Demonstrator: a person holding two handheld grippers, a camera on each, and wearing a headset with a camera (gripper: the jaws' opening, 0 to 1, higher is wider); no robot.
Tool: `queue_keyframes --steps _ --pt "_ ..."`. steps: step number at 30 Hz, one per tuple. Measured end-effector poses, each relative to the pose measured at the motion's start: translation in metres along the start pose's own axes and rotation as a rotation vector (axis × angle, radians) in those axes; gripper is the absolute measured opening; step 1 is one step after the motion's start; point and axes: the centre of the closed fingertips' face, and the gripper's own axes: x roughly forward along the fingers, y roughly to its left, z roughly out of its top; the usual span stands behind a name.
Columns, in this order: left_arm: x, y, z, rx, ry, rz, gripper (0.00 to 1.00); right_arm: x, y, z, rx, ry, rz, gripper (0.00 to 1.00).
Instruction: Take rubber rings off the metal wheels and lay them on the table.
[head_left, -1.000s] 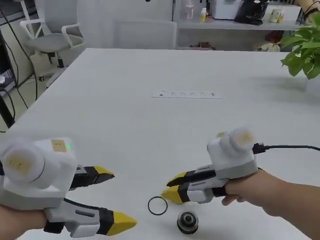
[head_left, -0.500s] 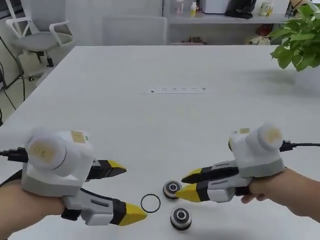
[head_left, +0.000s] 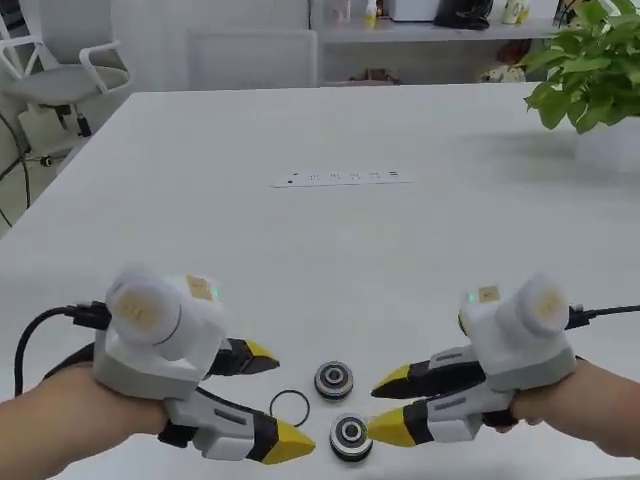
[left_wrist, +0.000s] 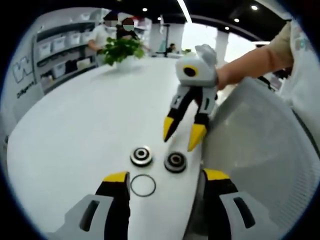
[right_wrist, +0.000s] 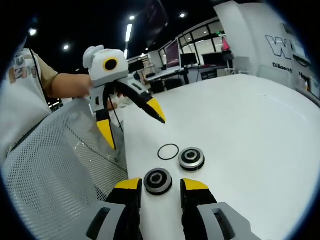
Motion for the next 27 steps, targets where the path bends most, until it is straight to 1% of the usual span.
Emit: queue_keyframes --steps 2,5,11,18,22,27 --pt "0.004 -0.001 -0.001 0.003 0.007 -0.007 0.58 0.002 -0.001 -0.005 -0.009 0.015 0.003 0.28" --pt "0.01 -0.003 -0.002 0.003 0.014 -0.022 0.55 0.004 -0.001 -0.009 -0.011 0.02 0.007 0.27" --pt "0.022 -0.006 -0.007 0.022 0.044 -0.043 0.51 0.007 -0.002 -0.017 -0.039 0.046 0.013 0.24" --pt "0.035 -0.012 -0.007 0.041 0.057 -0.069 0.44 0.011 0.001 -0.018 -0.06 0.044 0.025 0.23" --pt "0.043 -0.014 -0.008 0.047 0.072 -0.075 0.39 0.012 0.002 -0.019 -0.078 0.048 0.028 0.21" --pt "0.051 -0.018 -0.006 0.054 0.066 -0.083 0.34 0.014 0.002 -0.02 -0.089 0.053 0.027 0.2"
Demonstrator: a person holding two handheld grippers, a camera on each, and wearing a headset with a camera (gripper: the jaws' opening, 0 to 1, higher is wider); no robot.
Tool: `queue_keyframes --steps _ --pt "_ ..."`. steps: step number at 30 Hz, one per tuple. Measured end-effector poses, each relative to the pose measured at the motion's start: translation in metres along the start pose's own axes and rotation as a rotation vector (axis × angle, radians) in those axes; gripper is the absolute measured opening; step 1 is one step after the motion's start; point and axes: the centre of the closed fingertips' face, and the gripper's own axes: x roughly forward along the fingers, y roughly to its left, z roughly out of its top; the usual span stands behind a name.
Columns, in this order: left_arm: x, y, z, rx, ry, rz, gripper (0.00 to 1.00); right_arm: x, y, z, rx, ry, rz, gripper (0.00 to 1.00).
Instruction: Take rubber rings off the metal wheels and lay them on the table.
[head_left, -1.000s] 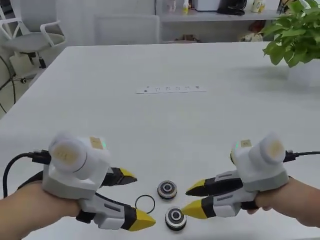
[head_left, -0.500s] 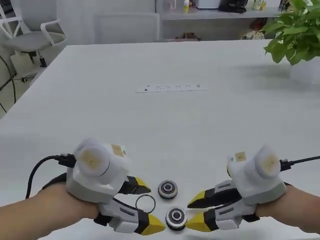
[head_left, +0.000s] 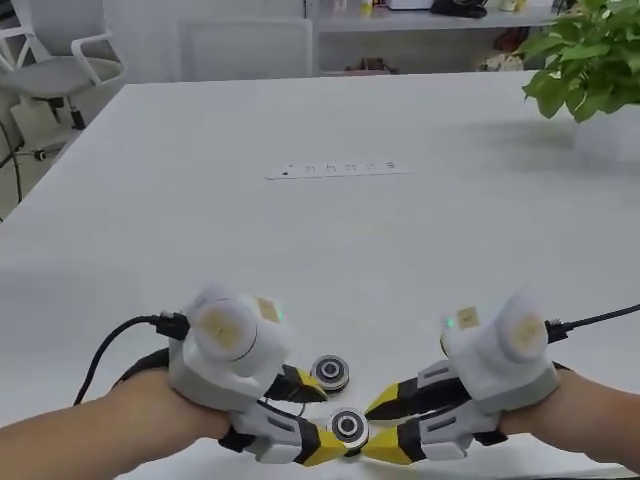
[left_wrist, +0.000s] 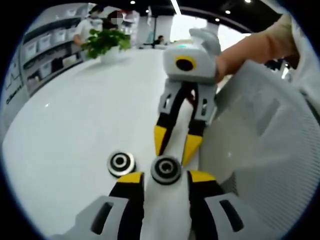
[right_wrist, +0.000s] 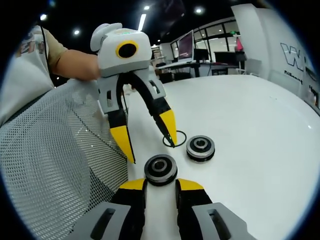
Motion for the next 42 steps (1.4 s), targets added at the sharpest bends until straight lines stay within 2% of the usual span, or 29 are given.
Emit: queue_keyframes --steps 8,12,13,14,20,23,24,25,29,31,33,39,42 --pt "0.007 0.0004 0.0001 0.017 0.001 0.016 0.26 0.0007 -0.001 -0.0001 -0.007 -0.008 -0.006 0.17" --pt "0.0082 -0.0018 0.002 0.042 -0.008 0.017 0.14 0.0005 -0.0018 0.0002 0.0 -0.015 -0.011 0.17" --pt "0.0087 -0.0001 0.0017 0.061 -0.005 0.032 0.15 0.0003 -0.0018 0.0001 0.003 -0.017 -0.011 0.17" --pt "0.009 -0.0031 0.0009 0.06 -0.004 0.024 0.15 0.0005 -0.0022 0.0 0.004 -0.019 -0.012 0.17" --pt "0.01 -0.0036 0.0024 0.11 -0.003 0.037 0.16 0.0007 -0.0026 -0.0002 -0.004 -0.017 -0.015 0.16" --pt "0.011 -0.0019 0.003 0.134 -0.002 0.064 0.14 0.0008 -0.0023 -0.0003 -0.005 -0.018 -0.016 0.16" --pt "0.009 -0.0016 0.0001 0.14 0.016 0.073 0.14 0.001 -0.0022 -0.0004 -0.005 -0.017 -0.017 0.16" --pt "0.0094 -0.0041 0.0032 0.14 0.005 0.069 0.14 0.0011 -0.0019 -0.0006 -0.014 -0.015 -0.019 0.16" --pt "0.0085 -0.0039 0.0035 0.143 0.005 0.075 0.14 0.001 -0.002 -0.0014 -0.025 -0.006 -0.023 0.14" --pt "0.0087 -0.0037 0.0038 0.141 0.004 0.077 0.13 -0.0001 -0.0023 -0.003 -0.025 0.006 -0.034 0.1" --pt "0.009 -0.0035 0.0041 0.142 0.003 0.078 0.13 -0.002 -0.0048 -0.0053 -0.008 0.011 -0.042 0.0" --pt "0.0103 -0.0019 0.0048 0.146 0.002 0.082 0.13 -0.0034 -0.0043 -0.0062 0.02 0.015 -0.035 0.0" --pt "0.0107 -0.0007 0.0051 0.151 0.003 0.085 0.13 -0.0038 -0.0065 -0.0062 0.086 -0.002 -0.042 0.0"
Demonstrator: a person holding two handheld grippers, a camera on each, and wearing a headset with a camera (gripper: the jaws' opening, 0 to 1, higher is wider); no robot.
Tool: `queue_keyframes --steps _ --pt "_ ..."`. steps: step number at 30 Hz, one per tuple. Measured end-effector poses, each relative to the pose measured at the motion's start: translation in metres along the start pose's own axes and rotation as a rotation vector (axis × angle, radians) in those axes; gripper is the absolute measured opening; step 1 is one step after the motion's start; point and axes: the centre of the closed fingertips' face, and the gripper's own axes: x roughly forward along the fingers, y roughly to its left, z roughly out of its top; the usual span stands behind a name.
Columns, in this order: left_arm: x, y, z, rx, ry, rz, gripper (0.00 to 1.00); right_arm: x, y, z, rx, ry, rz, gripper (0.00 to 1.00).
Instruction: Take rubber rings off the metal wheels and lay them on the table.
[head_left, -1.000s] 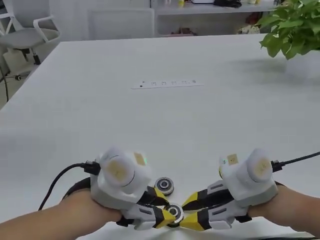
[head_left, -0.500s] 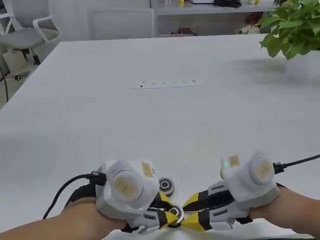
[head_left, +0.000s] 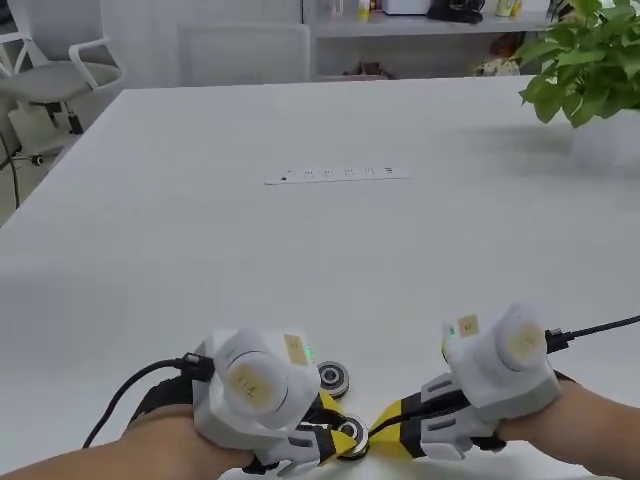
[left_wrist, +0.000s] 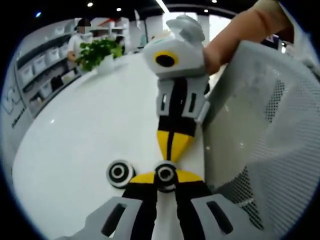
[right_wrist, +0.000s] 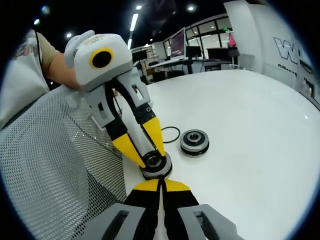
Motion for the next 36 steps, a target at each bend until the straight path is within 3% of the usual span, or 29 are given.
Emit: queue_keyframes --steps 6,8,22,36 --pt "0.002 0.002 0.0 0.005 -0.002 0.005 0.13 -0.004 -0.008 0.005 0.201 -0.074 -0.003 0.0" --pt "0.002 0.003 0.0 0.006 -0.002 0.007 0.13 -0.007 -0.009 0.011 0.276 -0.121 0.003 0.0" --pt "0.004 0.004 0.0 0.004 0.001 0.016 0.13 -0.01 -0.004 0.018 0.382 -0.187 0.048 0.0" --pt "0.004 0.003 -0.001 -0.003 0.002 0.015 0.13 -0.005 0.004 0.021 0.368 -0.189 0.072 0.0"
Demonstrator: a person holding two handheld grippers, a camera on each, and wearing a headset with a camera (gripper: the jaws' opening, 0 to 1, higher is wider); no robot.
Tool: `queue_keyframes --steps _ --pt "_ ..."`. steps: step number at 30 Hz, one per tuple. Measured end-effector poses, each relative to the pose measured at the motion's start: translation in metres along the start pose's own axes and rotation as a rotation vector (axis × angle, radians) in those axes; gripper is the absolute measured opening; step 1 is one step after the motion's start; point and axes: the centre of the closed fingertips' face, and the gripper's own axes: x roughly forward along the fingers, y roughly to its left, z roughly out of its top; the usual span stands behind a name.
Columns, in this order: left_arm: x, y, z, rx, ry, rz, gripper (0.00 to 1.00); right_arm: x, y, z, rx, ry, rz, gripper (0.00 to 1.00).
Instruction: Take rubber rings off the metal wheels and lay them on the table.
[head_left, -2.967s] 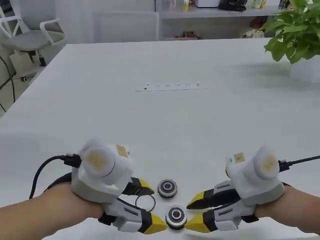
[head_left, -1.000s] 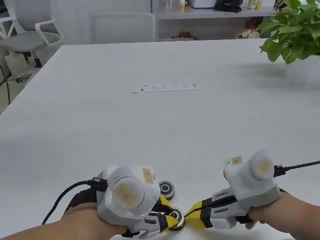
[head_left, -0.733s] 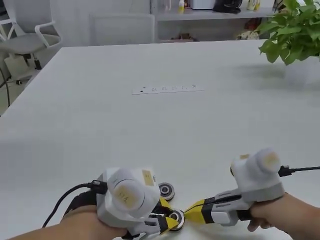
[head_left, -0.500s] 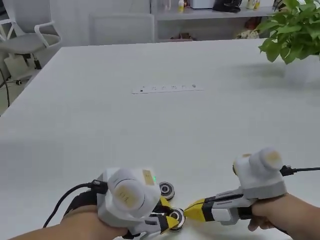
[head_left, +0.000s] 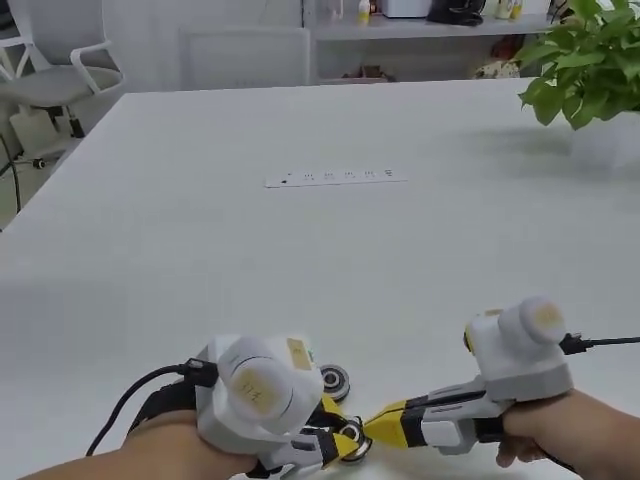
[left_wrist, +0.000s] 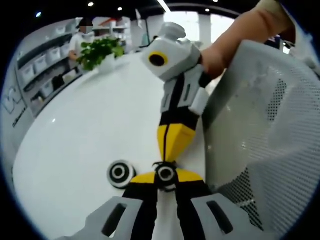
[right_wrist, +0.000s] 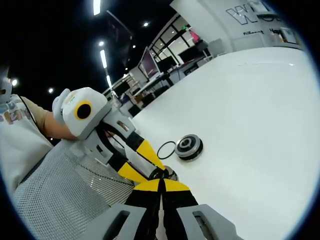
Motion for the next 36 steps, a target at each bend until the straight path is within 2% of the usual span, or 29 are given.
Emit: queue_keyframes --steps 16,18,19,20,21,32,36 --pt "0.001 -0.004 0.001 0.007 -0.007 -0.011 0.13 0.002 0.006 0.0 -0.017 -0.002 0.033 0.0" --pt "0.001 -0.004 0.001 0.007 -0.008 -0.009 0.13 0.004 0.025 -0.003 -0.022 0.01 0.126 0.0" --pt "0.001 -0.004 0.001 0.011 -0.008 -0.011 0.13 0.005 0.01 0.002 -0.087 -0.007 0.041 0.0" --pt "0.0 -0.004 0.001 0.007 -0.009 -0.01 0.13 0.003 0.015 -0.002 -0.062 0.016 0.065 0.0" --pt "0.0 -0.004 0.001 0.005 -0.011 -0.01 0.13 0.004 0.014 -0.001 -0.04 0.005 0.065 0.0" --pt "-0.001 -0.004 0.001 -0.005 -0.032 -0.012 0.14 0.0 0.002 0.003 -0.055 -0.021 0.024 0.0" --pt "-0.002 -0.004 0.0 -0.004 -0.021 -0.022 0.14 -0.001 0.002 0.005 -0.058 -0.023 0.021 0.0"
